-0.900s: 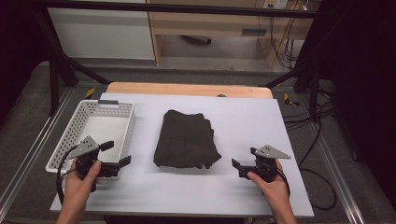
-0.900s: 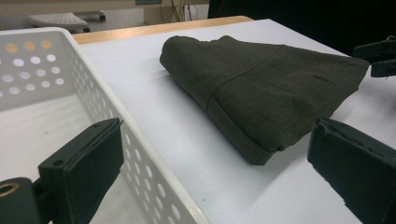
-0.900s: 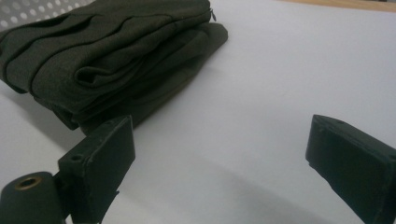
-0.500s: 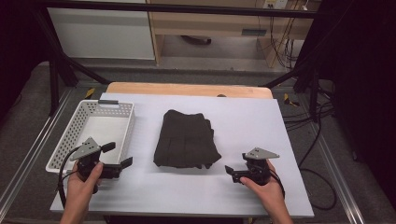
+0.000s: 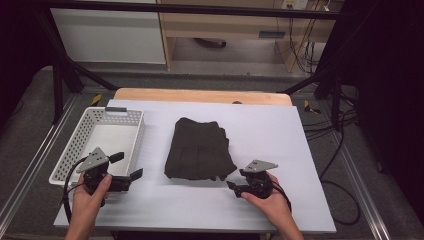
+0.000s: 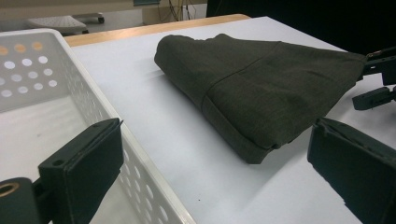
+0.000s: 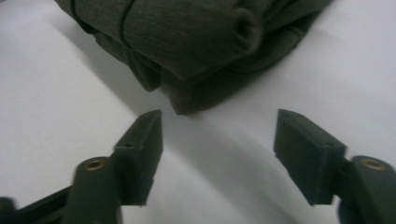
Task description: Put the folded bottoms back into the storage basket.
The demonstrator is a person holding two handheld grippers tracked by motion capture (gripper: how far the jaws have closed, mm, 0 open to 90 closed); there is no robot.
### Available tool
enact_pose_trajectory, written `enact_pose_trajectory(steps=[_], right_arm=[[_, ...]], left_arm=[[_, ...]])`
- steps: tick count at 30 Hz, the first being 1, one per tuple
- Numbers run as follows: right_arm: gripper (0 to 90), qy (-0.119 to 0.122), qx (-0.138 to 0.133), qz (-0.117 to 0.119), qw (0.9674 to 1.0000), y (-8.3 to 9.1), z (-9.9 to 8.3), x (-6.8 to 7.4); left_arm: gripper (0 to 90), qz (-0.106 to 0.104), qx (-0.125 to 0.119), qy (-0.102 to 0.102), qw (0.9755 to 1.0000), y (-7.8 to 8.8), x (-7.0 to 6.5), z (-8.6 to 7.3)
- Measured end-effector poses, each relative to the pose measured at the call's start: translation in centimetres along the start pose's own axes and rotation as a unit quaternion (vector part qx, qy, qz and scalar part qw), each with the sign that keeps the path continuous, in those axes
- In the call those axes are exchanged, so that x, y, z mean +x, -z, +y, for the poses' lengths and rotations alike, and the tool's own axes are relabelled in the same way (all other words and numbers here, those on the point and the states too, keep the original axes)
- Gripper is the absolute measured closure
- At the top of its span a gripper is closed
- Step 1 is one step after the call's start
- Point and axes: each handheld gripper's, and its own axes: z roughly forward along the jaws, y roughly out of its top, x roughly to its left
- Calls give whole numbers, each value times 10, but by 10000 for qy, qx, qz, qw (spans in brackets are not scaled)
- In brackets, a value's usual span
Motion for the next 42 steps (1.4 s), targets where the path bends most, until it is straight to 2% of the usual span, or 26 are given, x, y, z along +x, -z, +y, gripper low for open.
enact_pose_trajectory(steps=[4,8,11,15,17,21,26,32,33,35,36,37,38,39,42], right_arm=[[373,52,40,107,9999,-9,5,5],[434,122,21,155,9998,-20,12,10],[534,119,18,201,9997,-28,17,11],[784,313,-6,221,9993,-31,20,12],[830,396,-8,220,9990,-30,19,12],[840,448,31,284,9986,-25,17,12],[841,468,140,425,9979,-14,11,8],[841,449,185,488,9976,2,-1,3],[841,443,191,502,9976,4,-2,2],[841,444,189,519,9975,6,-4,2],[840,415,195,533,9975,8,-6,1],[841,425,195,538,9975,9,-7,1],[841,414,194,543,9975,10,-8,1],[840,402,192,546,9975,10,-9,0],[840,402,174,547,9975,10,-9,0]], left_arm=[[38,29,-13,-20,10000,0,0,0],[38,21,10,-18,10000,-1,0,0],[38,19,8,-41,10000,-1,-1,0],[38,26,-23,-41,10000,0,-2,1],[39,44,-26,-66,10000,0,-4,2],[40,119,-5,-244,9996,0,-12,7],[41,94,67,-291,9995,-4,-20,13],[43,127,346,-365,9987,-22,-30,25],[44,57,420,-344,9985,-30,-33,29],[44,13,457,-326,9984,-34,-33,31],[44,-116,523,-156,9984,-43,-34,36],[45,-116,523,-156,9984,-43,-34,36],[45,-150,551,-93,9983,-52,-33,40],[45,-150,551,-93,9983,-52,-33,40],[44,-148,661,-138,9976,-67,-33,47]])
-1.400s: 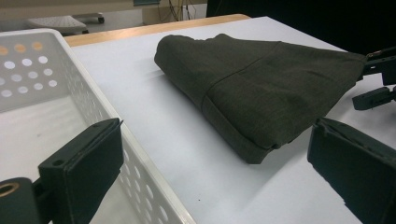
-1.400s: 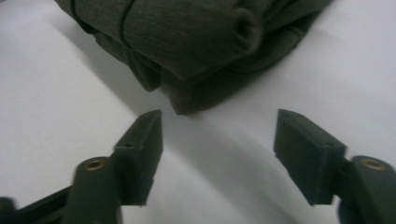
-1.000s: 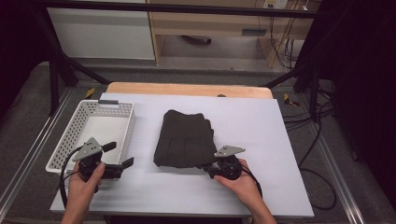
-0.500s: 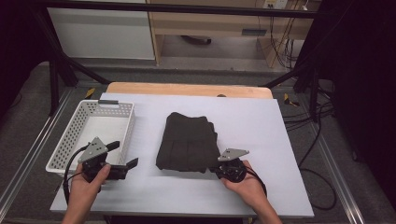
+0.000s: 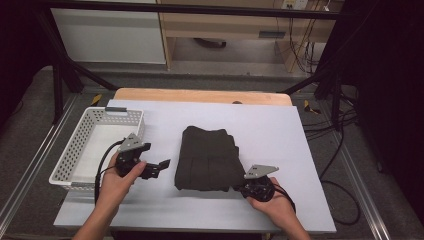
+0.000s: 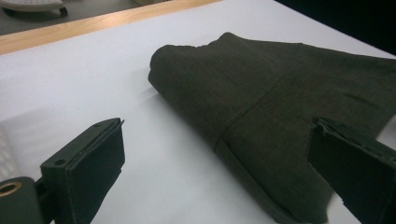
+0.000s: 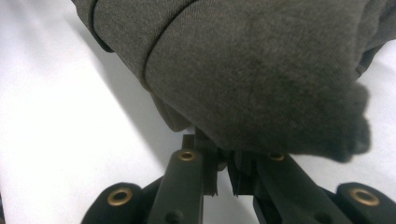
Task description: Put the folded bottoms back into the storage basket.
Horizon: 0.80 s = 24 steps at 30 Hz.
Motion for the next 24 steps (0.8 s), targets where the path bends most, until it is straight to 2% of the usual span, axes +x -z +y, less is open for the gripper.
enact_pose_trajectory(steps=[4,10,12,24], right_arm=[[840,-12,5,9,10000,1,0,0],[840,-18,7,28,10000,3,-1,1],[841,-23,9,34,10000,4,-2,1],[839,-40,54,6,10000,18,-15,3]], left_arm=[[45,5,145,-133,9998,-21,-1,12],[45,-42,243,-214,9995,-36,-4,22],[45,40,279,-253,9993,-41,-3,26],[71,34,455,-26,9990,-70,-4,36]])
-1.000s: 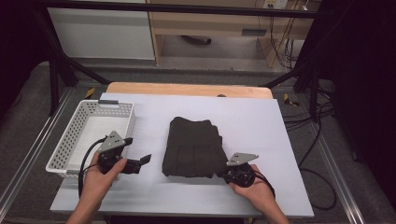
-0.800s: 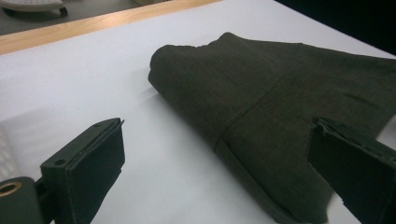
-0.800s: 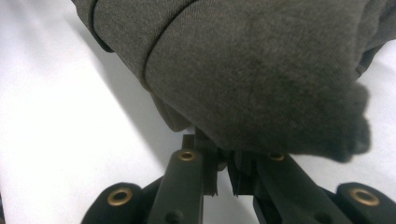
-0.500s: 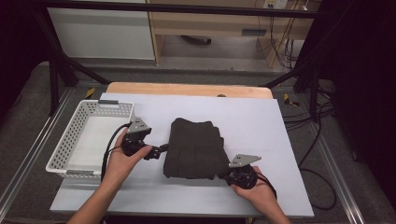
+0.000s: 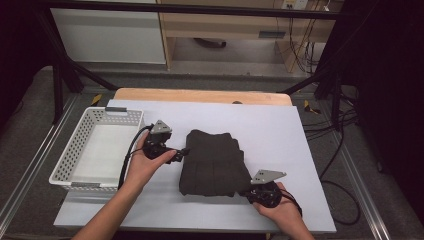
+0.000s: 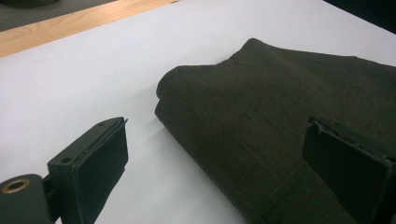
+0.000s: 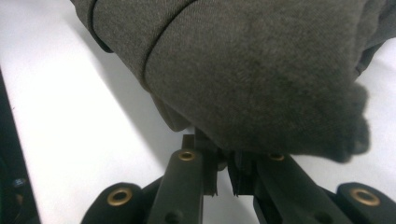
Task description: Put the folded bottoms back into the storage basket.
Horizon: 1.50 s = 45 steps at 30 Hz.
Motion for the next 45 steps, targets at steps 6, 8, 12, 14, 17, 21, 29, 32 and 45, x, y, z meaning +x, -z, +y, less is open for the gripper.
enact_pose_trajectory(steps=[6,8,12,14,17,21,29,32,45], right_arm=[[838,-9,-32,-15,10000,3,-5,2],[837,2,-38,-6,10000,3,-6,2],[836,44,-63,-19,10000,3,-7,2],[835,58,-59,-25,10000,3,-7,2],[834,67,-66,-29,10000,2,-7,2],[833,80,-43,-44,9999,2,-7,3],[833,86,-59,-57,9999,2,-7,3],[832,82,-51,-50,9999,2,-7,3],[831,79,-63,-63,9999,1,-8,3]], left_arm=[[83,-42,99,62,9999,-12,-1,3],[83,-96,154,138,9997,-18,-2,3],[83,-84,240,100,9996,-29,-6,2],[84,-76,236,87,9997,-33,-8,3],[93,-28,220,96,9997,-39,-7,4],[99,19,270,138,9995,-48,-6,1],[101,100,411,129,9990,-62,-3,-8],[99,90,422,208,9989,-65,-1,-12],[99,-64,515,436,9977,-72,6,-26]])
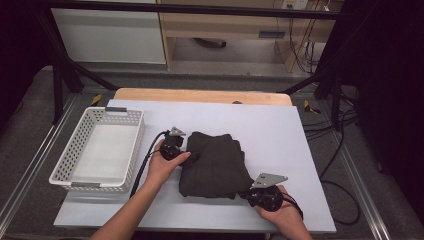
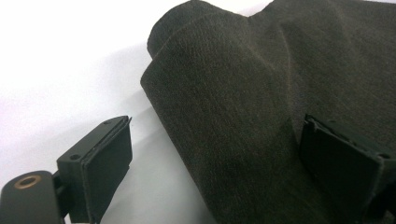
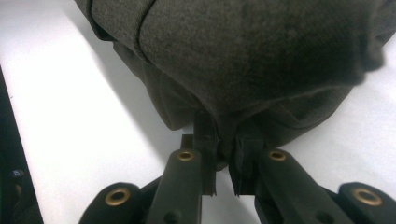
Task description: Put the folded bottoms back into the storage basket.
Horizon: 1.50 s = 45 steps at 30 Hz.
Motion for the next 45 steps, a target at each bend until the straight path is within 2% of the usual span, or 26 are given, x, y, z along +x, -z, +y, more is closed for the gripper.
enact_pose_trajectory(steps=[13,15,18,20,22,25,33,34,41,45], right_arm=[[829,20,-3,-5,10000,0,0,0],[829,20,-6,-6,10000,0,0,0],[828,16,-2,-8,10000,0,0,0],[829,17,1,-6,10000,0,0,0],[828,8,12,1,10000,0,1,0],[828,-2,7,3,10000,0,1,0],[831,0,-57,7,10000,1,2,1],[831,7,-67,14,10000,1,3,0],[839,-119,-201,160,9996,4,7,-2],[842,-178,-276,271,9991,8,14,-5]], left_arm=[[102,-276,205,316,9989,-7,7,-1],[114,-318,237,282,9988,-7,7,0],[258,-509,282,223,9981,-7,5,2],[274,-554,324,147,9978,-6,4,3],[336,-687,332,164,9969,-6,4,4],[407,-771,351,152,9963,-5,5,5],[585,-692,587,-74,9958,-2,-1,14],[604,-677,590,-54,9959,-2,-2,15],[688,-710,685,-135,9950,2,-2,22],[707,-671,607,-195,9957,7,-3,26]])
